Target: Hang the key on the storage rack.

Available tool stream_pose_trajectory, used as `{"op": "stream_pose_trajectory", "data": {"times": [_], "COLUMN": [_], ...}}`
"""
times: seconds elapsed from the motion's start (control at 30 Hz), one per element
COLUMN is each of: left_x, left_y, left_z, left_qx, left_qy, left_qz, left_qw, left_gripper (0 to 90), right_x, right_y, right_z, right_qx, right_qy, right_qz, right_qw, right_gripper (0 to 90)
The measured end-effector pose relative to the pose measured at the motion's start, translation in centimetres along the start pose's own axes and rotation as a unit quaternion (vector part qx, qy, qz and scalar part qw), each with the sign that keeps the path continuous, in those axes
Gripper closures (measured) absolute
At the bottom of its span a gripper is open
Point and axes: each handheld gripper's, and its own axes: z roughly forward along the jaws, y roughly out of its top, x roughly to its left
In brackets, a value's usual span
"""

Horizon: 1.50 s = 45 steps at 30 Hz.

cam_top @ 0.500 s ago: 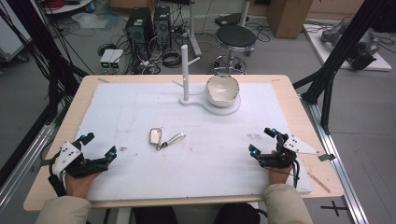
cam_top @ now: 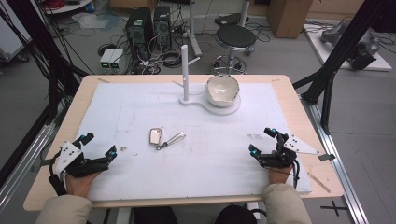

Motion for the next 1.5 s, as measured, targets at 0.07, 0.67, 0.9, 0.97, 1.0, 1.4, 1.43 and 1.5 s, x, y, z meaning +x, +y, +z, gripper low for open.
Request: {"op": "stream_pose_trajectory", "data": {"times": [0.07,0.67,0.9,0.97,1.0,1.4,1.43,1.5], "left_x": [0.1,-1.8,-3.7,-4.2,-4.5,-6.8,-7.2,-7.7], "left_y": [0.1,9.1,11.7,12.2,12.3,13.4,13.5,13.5], "left_z": [0.1,4.6,8.2,9.2,9.6,13.5,14.2,14.9], "left_qx": [0.010,0.063,0.128,0.144,0.156,0.262,0.285,0.304], "left_qy": [0.000,-0.111,-0.182,-0.198,-0.205,-0.238,-0.242,-0.247], "left_qz": [-0.002,0.050,0.090,0.097,0.102,0.140,0.152,0.162], "left_qw": [1.0000,0.9905,0.9708,0.9647,0.9609,0.9246,0.9150,0.9057], "left_gripper": [1.9,1.9,1.9,1.9,1.9,1.9,1.9,1.9], "right_x": [-0.1,0.0,-0.1,-0.1,-0.1,-0.1,0.0,-0.1], "right_y": [0.0,0.0,0.0,0.0,0.0,0.0,0.0,0.0], "right_z": [0.0,0.0,0.0,0.0,0.0,0.0,0.0,0.0], "right_qx": [-0.001,0.000,-0.001,-0.001,-0.001,-0.001,0.000,-0.001], "right_qy": [0.000,0.002,0.002,0.002,0.002,0.002,0.002,0.002], "right_qz": [0.000,0.001,0.002,-0.001,0.000,-0.001,0.002,-0.001], "right_qw": [1.0000,1.0000,1.0000,1.0000,1.0000,1.0000,1.0000,1.0000], "right_gripper": [1.2,1.3,1.3,1.3,1.3,1.3,1.2,1.3]}}
